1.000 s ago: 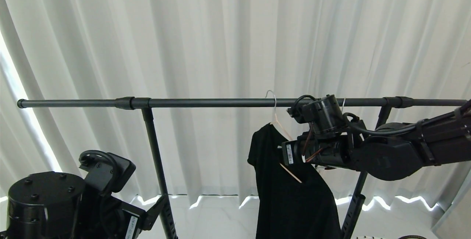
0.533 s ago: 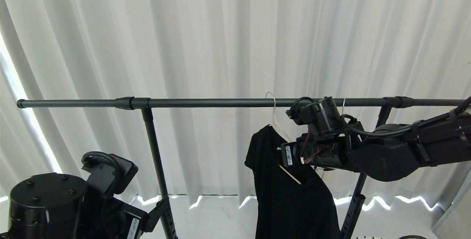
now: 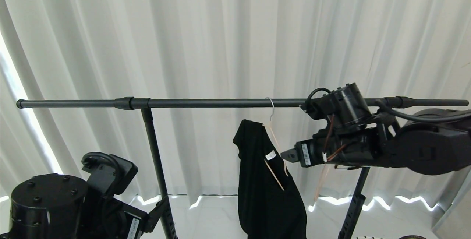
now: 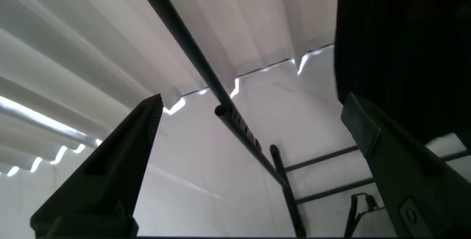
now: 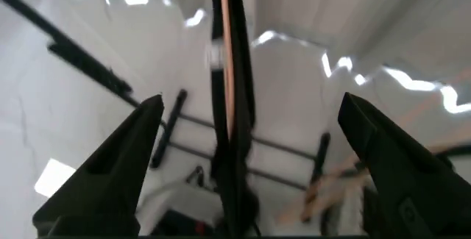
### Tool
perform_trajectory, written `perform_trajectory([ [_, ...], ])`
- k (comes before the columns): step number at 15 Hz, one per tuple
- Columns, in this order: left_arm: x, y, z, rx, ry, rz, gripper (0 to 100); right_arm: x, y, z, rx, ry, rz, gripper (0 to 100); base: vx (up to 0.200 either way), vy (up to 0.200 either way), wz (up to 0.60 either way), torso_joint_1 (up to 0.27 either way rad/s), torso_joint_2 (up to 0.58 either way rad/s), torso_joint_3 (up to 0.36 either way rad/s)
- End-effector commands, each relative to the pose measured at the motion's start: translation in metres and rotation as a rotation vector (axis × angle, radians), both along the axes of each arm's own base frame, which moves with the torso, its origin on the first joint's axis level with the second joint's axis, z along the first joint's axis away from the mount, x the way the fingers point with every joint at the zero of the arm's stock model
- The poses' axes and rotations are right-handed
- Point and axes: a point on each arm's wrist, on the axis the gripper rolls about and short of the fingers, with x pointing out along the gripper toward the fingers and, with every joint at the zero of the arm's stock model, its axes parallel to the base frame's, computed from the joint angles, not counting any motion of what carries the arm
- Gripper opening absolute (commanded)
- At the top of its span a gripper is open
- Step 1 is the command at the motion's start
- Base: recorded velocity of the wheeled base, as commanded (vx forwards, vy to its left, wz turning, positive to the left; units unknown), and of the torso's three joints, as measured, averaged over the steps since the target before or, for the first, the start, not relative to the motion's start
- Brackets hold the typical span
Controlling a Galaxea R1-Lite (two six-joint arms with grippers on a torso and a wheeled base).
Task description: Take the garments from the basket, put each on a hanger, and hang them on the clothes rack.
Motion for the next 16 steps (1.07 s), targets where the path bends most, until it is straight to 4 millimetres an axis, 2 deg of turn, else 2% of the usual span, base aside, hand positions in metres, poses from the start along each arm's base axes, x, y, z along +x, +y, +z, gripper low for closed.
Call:
perform_trajectory([
  [1,0.001,0.002,0.000,0.010,-0.008,0.030,100,-0.044,-0.048,0.048,-0.073,0.022,-0.026,100,0.000,0.000,0.00,0.000,0.00,0.000],
  [2,0.002,0.002,0.001,0.017,-0.015,0.049,100,-0.055,-0.065,0.055,-0.123,0.039,-0.073,100,0.000,0.000,0.00,0.000,0.00,0.000],
  [4,0.003,0.004,0.001,0.020,-0.017,0.066,100,-0.060,-0.089,0.064,-0.148,-0.003,-0.165,100,0.000,0.000,0.00,0.000,0.00,0.000],
  [5,0.003,0.004,0.001,0.020,-0.017,0.068,100,-0.060,-0.100,0.063,-0.186,-0.018,-0.187,100,0.000,0.000,0.00,0.000,0.00,0.000],
  [8,0.003,0.006,0.002,0.017,-0.023,0.078,100,-0.059,-0.123,0.057,-0.298,-0.030,-0.236,100,-0.200,0.000,0.00,0.001,0.00,0.001],
  [16,0.009,0.008,0.010,0.003,-0.049,0.107,100,-0.059,-0.141,0.060,-0.311,-0.042,-0.298,100,-0.200,0.000,0.00,-0.001,0.00,0.004],
])
